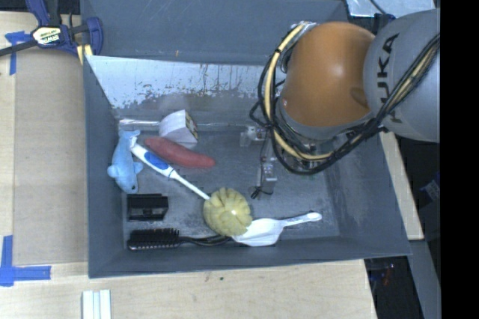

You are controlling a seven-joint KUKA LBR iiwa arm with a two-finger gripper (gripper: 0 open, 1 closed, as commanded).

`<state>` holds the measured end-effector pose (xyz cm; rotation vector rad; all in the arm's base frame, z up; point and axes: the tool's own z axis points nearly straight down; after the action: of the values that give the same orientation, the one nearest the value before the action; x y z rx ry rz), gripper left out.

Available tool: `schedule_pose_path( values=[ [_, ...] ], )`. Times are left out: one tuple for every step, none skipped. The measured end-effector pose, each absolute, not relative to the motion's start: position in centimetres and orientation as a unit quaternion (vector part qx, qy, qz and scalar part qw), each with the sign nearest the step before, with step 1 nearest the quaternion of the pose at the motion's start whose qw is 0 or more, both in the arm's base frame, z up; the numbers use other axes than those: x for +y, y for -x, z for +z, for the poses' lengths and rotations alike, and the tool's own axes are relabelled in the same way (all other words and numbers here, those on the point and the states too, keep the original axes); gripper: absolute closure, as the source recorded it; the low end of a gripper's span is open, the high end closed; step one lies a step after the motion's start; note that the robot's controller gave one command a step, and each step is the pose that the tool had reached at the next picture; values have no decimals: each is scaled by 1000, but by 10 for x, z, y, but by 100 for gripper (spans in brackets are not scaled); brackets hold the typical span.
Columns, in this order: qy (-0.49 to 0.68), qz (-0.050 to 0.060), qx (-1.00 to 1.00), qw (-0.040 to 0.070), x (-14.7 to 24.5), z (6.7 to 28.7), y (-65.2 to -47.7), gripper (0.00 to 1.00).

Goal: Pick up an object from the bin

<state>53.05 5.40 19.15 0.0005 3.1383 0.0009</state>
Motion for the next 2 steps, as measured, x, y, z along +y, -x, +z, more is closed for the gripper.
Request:
schedule_pose_path(
  values=[
    [-106, 1, 994, 2, 59, 84, -504, 0],
    [2, 1, 1000, 5, 67, 149, -485, 0]
  ],
)
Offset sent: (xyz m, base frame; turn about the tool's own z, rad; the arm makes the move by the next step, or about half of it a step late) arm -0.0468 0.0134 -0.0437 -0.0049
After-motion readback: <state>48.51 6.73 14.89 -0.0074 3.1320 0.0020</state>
